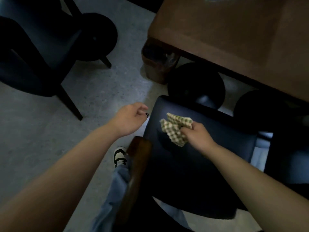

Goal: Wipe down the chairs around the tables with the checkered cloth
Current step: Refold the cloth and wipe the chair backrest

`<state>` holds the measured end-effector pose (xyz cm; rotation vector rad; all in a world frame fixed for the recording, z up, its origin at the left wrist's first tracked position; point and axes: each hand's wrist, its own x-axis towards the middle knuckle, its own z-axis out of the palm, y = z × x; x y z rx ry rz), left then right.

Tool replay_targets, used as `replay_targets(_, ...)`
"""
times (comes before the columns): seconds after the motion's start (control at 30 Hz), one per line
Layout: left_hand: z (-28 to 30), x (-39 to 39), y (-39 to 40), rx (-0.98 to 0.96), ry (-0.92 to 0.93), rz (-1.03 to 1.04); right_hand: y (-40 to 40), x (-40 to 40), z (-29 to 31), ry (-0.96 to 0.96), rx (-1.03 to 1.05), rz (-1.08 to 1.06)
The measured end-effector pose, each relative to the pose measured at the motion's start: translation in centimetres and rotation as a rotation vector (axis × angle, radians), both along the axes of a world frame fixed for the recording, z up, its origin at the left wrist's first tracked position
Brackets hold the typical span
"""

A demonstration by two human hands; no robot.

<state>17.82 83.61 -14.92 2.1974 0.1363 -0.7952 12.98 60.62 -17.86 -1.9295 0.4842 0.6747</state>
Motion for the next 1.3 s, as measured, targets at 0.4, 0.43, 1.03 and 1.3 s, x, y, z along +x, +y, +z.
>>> replay_targets(0.4,-13.9,1.5,12.7,-0.055,0.185,0.178,15.4,7.0,-10.9,-0.061,-0.348,1.264)
replay_targets(0.43,-14.6,1.5,13.0,-0.056,0.197,0.179,16.1,6.8,-11.8,-0.061,-0.372,1.401)
replay_targets(1.03,-20.8,-0.7,8.1,-0.205,0.276,0.749,18.2,3.3,-19.5,0.077,-0.556,1.868)
replay_targets(1.3,-21.2,0.5,7.3,-0.226,0.265,0.789,15.0,11.3,-18.1,-0.019,-0.741,1.713)
